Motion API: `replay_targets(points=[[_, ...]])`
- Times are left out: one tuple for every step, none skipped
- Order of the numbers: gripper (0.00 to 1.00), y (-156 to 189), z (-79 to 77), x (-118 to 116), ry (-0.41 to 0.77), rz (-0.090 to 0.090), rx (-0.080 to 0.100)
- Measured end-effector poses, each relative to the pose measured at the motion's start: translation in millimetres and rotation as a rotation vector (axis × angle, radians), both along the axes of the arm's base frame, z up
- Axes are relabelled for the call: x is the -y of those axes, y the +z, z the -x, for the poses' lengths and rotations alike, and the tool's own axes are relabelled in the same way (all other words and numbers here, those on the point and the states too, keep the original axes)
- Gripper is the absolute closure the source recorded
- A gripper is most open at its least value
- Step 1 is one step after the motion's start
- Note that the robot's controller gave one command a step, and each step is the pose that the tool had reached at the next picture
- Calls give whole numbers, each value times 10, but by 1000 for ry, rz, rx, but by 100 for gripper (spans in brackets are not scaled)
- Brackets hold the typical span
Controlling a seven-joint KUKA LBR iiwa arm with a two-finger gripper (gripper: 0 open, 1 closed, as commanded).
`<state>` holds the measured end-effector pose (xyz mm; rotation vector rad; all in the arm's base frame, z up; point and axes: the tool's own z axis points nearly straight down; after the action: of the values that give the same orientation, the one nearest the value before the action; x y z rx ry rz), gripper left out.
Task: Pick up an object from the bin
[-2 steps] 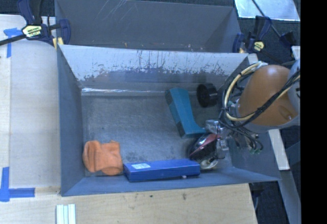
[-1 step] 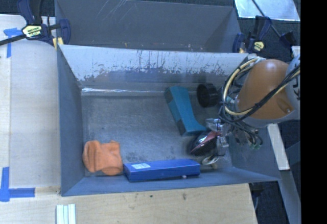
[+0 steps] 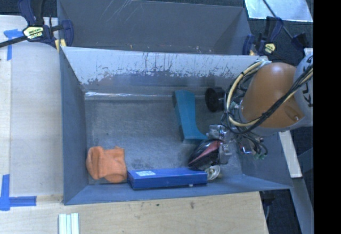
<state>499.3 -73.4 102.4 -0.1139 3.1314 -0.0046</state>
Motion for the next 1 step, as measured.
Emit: replay_targets(points=[[100,189,-248,-69,29,-2,-30]])
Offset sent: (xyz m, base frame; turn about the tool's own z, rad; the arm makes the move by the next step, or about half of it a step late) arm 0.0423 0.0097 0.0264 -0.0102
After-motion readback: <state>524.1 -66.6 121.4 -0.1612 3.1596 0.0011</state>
